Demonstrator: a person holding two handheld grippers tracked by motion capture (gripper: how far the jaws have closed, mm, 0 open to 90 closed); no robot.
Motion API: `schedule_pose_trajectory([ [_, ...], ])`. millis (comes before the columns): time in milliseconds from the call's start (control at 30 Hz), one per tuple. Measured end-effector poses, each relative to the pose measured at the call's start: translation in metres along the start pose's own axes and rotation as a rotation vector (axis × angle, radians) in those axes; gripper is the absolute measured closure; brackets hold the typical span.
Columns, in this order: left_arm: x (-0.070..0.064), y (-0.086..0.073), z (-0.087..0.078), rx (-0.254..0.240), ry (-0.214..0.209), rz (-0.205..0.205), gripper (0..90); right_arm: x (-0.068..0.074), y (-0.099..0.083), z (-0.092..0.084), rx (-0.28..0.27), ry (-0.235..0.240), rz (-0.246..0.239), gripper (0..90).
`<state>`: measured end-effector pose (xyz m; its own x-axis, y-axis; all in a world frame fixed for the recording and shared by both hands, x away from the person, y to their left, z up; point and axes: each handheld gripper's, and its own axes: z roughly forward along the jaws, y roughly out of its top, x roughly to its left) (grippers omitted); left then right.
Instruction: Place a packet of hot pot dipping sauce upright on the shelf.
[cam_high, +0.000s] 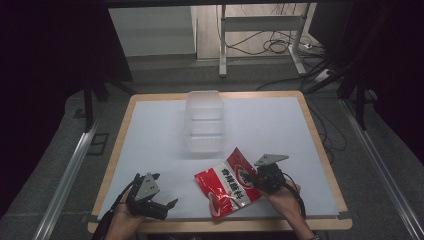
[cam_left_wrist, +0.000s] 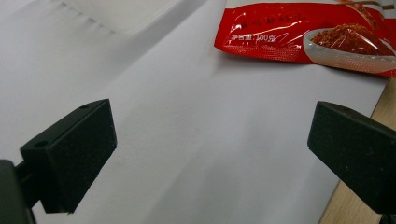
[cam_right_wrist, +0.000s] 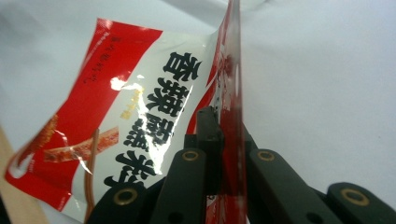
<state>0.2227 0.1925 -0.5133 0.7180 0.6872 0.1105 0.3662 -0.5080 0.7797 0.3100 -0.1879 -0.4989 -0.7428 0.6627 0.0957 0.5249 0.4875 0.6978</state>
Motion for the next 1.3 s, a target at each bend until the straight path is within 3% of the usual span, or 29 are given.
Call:
schedule_pose_trajectory([
  [233,0.0,0.0,0.0,-0.003,0.002,-0.001,1.2,0.0,0.006,-0.007,-0.028,0.027,0.011,87.2],
  [467,0.0,0.0,-0.001,-0.005,0.004,-0.003,1.3,-0.001,0.02,-0.021,-0.065,0.088,0.031,87.2],
  [767,0.001,0.0,-0.001,-0.005,0.005,-0.003,1.3,0.007,0.044,-0.032,-0.065,0.098,-0.032,87.2],
  [1000,0.001,0.0,-0.001,-0.005,0.006,-0.003,1.3,0.01,0.061,-0.052,-0.095,0.101,-0.046,87.3],
  [1167,0.001,0.0,-0.001,-0.001,0.006,-0.001,1.3,0.013,0.073,-0.065,-0.118,0.137,-0.029,87.3],
  [1300,0.001,0.0,-0.001,0.001,0.007,0.004,1.3,0.018,0.081,-0.073,-0.119,0.122,-0.057,87.3],
])
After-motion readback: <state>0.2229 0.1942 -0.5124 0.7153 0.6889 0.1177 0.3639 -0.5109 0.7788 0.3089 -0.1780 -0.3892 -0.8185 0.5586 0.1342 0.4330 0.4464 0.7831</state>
